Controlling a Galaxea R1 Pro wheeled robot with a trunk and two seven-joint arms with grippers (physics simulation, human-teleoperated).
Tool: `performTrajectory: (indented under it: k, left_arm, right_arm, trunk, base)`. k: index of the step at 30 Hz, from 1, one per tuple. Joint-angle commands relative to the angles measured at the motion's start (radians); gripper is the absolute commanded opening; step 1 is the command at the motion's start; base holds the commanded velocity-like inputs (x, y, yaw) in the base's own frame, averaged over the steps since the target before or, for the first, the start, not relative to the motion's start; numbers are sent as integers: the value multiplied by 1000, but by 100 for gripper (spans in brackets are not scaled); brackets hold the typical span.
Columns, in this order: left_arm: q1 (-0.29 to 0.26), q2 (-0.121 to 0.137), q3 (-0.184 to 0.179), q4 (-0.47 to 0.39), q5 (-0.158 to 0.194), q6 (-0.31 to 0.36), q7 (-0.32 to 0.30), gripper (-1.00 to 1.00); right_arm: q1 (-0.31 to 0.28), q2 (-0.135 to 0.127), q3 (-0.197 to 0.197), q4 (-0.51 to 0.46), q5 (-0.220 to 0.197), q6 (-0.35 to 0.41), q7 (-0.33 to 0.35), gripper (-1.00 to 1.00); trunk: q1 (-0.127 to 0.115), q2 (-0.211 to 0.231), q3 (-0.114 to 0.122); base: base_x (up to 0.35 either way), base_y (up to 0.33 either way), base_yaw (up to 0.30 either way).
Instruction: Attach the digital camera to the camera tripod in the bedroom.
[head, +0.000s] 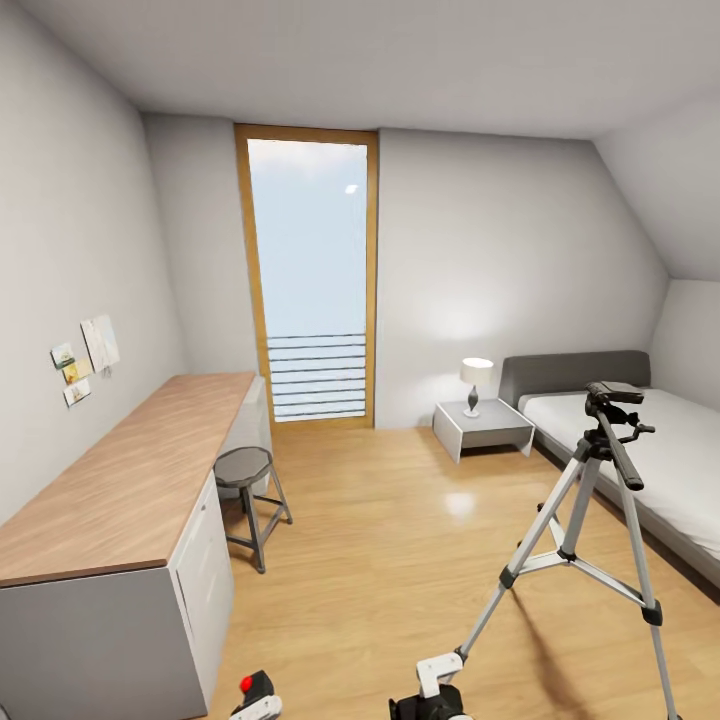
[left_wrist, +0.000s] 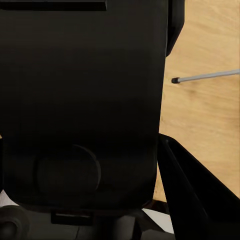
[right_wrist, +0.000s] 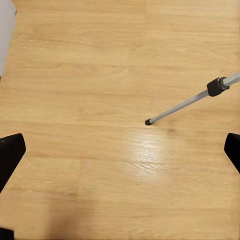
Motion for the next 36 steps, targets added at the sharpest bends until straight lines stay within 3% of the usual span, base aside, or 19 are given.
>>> performTrajectory:
  k: [1,5,10,13,22,30,36]
  left_arm:
    - [0,2,-6,-2,7,2,9,-100]
    - [0,3,-5,-1,6,2,10,-100]
    - [8,8,2,-29,4,10,10,-100]
    - [8,10,2,-46,1,25,12,-100]
    - [7,14,4,6,-6,20,-1,-100]
    - [7,38,6,53,2,-13,-2,-100]
    - [7,47,14,87,38,-49,-2,-100]
  right_arm:
    - [0,-1,8,-1,1,7,-6,100]
    - [0,-2,8,0,-1,8,-7,100]
    - [1,-28,-15,14,-2,18,-2,100]
    - [1,-21,-13,17,11,19,-1,100]
    - [0,-72,-16,12,24,13,12,100]
    - [0,-117,-49,9,-19,11,7,100]
    - [0,-151,-84,11,-52,5,-15,100]
  trunk:
    - [0,-1,0]
    - [0,-1,0]
    - [0,-1,0]
    - [0,-1,0]
    - [0,-1,0]
    - [0,-1,0]
    - [0,-1,0]
  base:
    - [0,0,0]
    - [0,0,0]
    - [0,0,-5]
    - [0,0,-2]
    - [0,0,0]
    - [0,0,0]
    - [0,0,0]
